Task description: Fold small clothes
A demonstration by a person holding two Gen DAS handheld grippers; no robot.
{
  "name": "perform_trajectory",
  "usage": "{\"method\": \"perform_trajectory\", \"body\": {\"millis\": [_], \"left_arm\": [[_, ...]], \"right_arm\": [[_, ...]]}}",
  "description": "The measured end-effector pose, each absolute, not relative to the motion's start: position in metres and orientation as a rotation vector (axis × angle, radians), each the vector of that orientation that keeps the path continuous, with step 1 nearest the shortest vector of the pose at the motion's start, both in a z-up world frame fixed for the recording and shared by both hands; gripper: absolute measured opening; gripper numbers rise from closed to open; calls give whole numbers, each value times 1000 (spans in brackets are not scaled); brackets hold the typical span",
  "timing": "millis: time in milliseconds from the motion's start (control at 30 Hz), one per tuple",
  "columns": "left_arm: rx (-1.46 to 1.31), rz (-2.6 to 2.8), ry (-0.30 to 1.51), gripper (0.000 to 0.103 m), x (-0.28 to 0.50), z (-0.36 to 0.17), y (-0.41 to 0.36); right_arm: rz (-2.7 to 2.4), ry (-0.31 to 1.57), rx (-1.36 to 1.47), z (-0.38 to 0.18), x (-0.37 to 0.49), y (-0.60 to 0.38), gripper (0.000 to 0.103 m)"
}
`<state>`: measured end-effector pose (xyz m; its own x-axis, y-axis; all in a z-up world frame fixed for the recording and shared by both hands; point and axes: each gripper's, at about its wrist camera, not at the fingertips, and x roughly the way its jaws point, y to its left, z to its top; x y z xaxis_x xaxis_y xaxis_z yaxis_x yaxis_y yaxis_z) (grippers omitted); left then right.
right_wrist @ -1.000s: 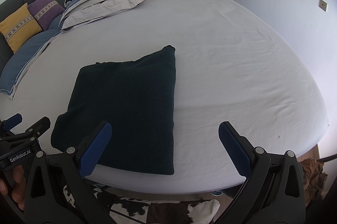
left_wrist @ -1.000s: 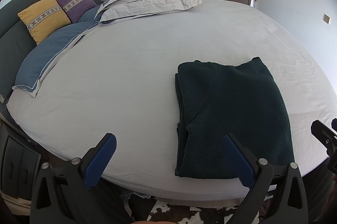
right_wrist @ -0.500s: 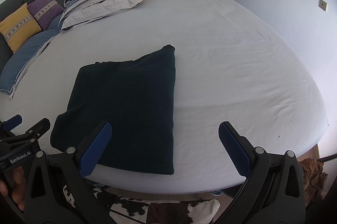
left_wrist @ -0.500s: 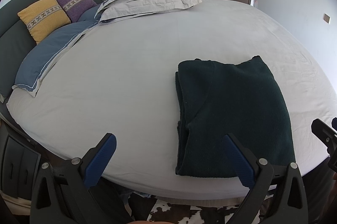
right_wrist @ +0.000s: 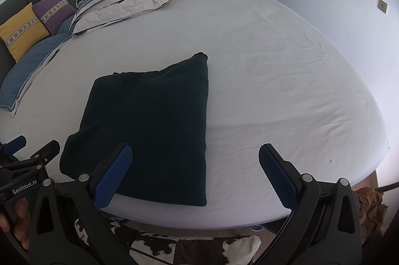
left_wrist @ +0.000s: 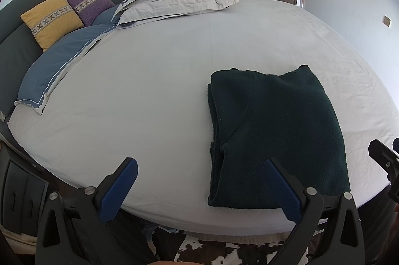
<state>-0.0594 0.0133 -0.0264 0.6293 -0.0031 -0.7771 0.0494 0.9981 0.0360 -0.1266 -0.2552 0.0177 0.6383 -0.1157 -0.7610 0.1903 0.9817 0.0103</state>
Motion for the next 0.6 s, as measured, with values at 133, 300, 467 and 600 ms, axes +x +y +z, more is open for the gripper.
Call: {"method": "perform_trajectory", "body": {"millis": [133, 300, 467, 600], "left_arm": [[57, -33, 891, 103, -61, -28, 13], [59, -35, 893, 103, -61, -31, 14], [60, -37, 894, 103, -61, -32, 14], [60, -35, 894, 103, -61, -32, 13]], "right_arm": [[-175, 862, 92, 18, -127, -255, 103], [-175, 862, 92, 18, -127, -255, 103], [-175, 862, 93, 18, -127, -255, 103], [-176, 862, 93, 18, -127, -254, 103]]}}
